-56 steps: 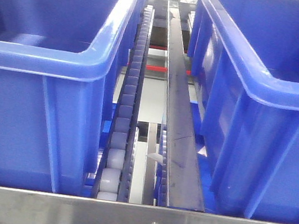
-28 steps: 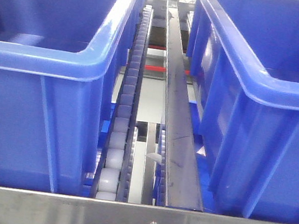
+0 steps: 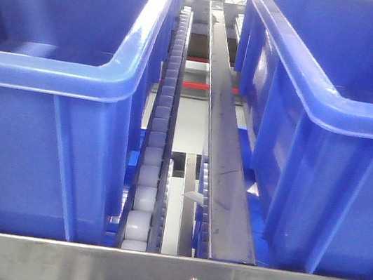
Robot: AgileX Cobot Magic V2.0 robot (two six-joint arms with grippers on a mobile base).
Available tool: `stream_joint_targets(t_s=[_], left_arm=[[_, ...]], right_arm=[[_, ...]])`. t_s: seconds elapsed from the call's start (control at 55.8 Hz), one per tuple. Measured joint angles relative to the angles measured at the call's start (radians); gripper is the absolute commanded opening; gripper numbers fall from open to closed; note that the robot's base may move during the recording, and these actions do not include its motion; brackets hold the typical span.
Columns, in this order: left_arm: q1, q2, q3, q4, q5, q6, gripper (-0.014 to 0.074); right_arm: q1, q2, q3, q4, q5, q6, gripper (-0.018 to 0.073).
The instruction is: Pick and sort blue part to right shelf
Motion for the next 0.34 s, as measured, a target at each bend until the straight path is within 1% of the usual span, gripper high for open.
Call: stream_joint_targets(t_s=[0.34], left_arm=[[0.000,0.000,0.000,0.000,0.000,0.000,0.0125]], right_arm=[[0.000,0.000,0.000,0.000,0.000,0.000,0.0057]])
